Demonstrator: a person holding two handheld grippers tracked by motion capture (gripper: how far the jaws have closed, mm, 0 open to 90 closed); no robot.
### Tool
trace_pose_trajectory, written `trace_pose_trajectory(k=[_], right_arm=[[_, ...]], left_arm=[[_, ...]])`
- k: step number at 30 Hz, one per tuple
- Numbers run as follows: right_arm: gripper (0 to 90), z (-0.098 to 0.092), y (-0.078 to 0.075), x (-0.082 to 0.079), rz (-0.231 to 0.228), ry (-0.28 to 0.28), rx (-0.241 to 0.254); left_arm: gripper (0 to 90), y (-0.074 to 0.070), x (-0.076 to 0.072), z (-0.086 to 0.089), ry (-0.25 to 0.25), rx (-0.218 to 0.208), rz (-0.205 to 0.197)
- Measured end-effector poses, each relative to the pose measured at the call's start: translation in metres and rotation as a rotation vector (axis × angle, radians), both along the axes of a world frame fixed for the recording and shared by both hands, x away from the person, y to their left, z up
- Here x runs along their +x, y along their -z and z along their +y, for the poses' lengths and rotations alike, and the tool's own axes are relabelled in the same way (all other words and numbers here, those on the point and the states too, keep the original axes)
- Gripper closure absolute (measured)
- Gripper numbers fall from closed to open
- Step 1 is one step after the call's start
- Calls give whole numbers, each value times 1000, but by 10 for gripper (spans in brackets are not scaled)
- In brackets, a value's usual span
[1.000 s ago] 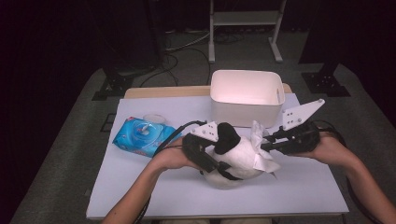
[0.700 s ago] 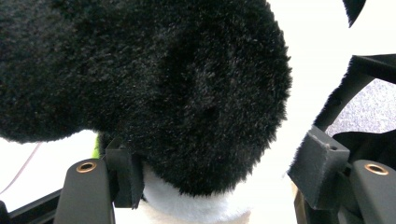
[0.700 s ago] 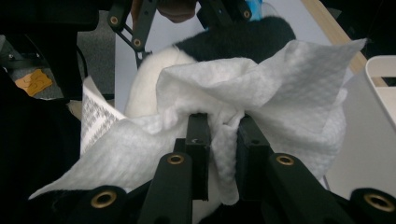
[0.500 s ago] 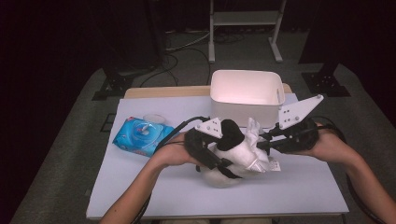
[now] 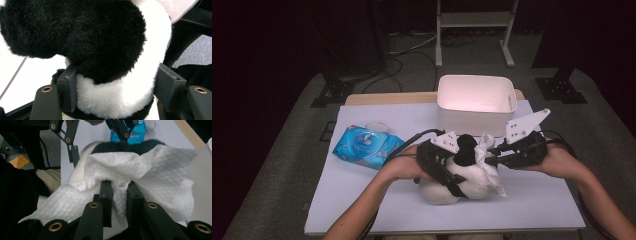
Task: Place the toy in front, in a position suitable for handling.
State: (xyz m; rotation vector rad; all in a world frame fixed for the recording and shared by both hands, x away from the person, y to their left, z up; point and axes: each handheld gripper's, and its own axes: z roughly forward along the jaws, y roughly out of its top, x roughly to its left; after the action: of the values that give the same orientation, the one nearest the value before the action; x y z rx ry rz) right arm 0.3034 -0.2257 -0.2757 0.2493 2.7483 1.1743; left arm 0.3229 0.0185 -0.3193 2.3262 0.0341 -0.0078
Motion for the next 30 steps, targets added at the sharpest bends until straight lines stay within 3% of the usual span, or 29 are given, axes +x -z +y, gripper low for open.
trace_pose_trajectory(k=[4, 13, 17, 22, 28, 30], right_arm=[[773, -2, 5, 0, 3, 5, 0], [772, -26, 27, -1, 48, 61, 19], [772, -35, 35, -1, 50, 93, -6], [772, -48, 46, -1, 70, 124, 7], [770, -57, 56, 0, 84, 153, -9], [770, -59, 61, 0, 90, 161, -16]], left_arm=[[287, 4, 1, -6, 1, 18, 0], [215, 8, 1, -10, -3, 8, -3], [209, 8, 4, -2, -25, 23, -10], [201, 11, 8, 10, -55, 20, -1], [178, 23, 15, 21, -81, 34, 25], [177, 29, 18, 24, -90, 26, 50]])
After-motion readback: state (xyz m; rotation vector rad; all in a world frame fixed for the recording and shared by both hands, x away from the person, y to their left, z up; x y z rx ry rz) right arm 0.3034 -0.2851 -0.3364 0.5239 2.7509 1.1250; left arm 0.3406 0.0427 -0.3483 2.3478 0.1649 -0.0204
